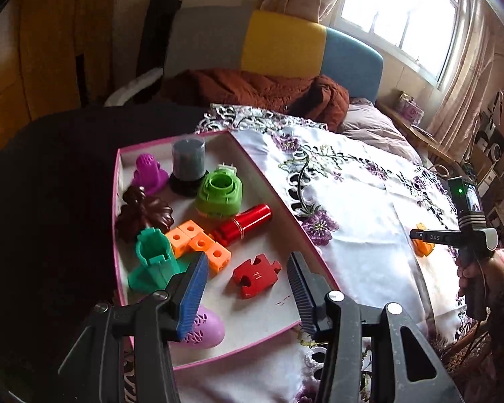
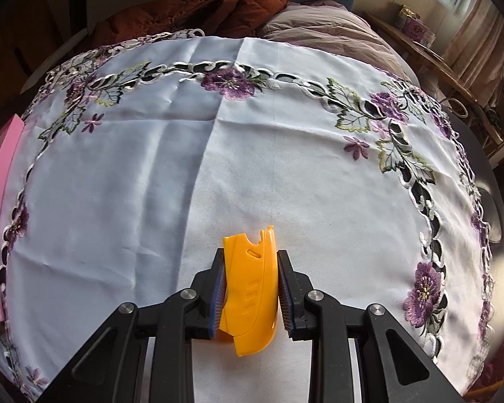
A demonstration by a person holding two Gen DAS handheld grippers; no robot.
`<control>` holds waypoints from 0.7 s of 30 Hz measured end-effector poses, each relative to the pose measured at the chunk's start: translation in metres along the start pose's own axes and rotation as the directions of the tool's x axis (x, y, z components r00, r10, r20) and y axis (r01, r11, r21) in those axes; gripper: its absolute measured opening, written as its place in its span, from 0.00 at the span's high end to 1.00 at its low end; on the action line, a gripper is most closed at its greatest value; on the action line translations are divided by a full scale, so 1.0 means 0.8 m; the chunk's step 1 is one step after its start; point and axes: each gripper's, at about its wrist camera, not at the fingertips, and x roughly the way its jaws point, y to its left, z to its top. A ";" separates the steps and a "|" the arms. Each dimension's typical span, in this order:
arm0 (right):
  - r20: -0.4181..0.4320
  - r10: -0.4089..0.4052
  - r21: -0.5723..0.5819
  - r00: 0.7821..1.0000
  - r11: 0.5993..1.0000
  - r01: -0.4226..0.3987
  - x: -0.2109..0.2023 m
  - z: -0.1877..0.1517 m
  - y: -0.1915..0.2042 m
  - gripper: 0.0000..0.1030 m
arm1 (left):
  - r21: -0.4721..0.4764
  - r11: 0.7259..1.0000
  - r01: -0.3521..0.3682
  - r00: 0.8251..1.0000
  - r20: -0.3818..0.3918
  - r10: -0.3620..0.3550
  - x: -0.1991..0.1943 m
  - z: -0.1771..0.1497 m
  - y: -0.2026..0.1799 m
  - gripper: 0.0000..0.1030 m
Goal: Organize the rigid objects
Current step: 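Carry the orange cheese piece into the tray and open the right gripper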
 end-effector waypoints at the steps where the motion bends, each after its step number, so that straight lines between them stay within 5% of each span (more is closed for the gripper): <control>1: 0.002 0.009 -0.006 1.000 1.000 -0.009 0.000 0.000 0.002 0.73 | 0.000 1.000 -0.002 1.000 0.006 0.002 -0.003 0.000 0.000 0.52; 21: -0.026 0.049 -0.012 0.998 0.999 -0.050 -0.006 -0.003 0.021 0.73 | -0.162 0.985 -0.059 0.993 0.089 0.074 -0.042 -0.001 0.060 0.52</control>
